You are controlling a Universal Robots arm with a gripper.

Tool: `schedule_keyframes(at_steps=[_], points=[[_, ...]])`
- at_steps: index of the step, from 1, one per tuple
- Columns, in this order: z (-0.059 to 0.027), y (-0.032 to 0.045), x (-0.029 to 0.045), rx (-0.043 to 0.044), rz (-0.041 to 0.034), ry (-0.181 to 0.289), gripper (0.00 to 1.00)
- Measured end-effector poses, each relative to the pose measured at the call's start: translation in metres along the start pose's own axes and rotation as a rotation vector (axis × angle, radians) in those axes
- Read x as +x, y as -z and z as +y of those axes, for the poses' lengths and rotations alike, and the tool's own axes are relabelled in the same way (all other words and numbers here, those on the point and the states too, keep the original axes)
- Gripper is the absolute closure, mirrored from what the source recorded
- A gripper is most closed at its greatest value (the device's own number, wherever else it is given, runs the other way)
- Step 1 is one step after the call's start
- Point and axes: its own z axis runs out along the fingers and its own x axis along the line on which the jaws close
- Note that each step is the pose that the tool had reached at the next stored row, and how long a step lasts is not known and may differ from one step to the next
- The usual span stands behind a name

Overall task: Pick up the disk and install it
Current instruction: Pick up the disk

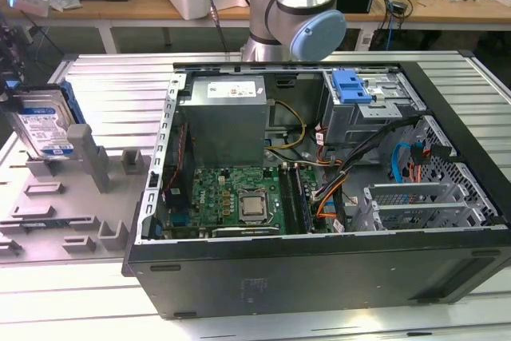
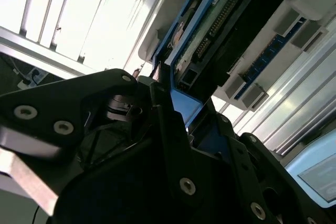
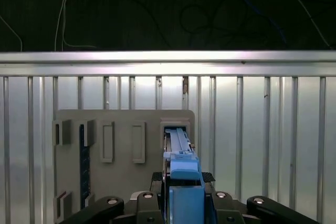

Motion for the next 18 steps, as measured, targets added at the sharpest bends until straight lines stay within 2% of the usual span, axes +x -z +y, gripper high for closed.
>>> schedule_keyframes(at_steps=[5, 8, 18], points=[[-0.0001, 0.0088, 0.0005, -0.0001, 0.0, 0.0, 0.63], [-0.0001, 0.0173, 0.001, -0.0001, 0.0002, 0.0, 0.63], [-0.0003, 0.0351, 0.0021, -0.0002, 0.0007, 0.0, 0.63]])
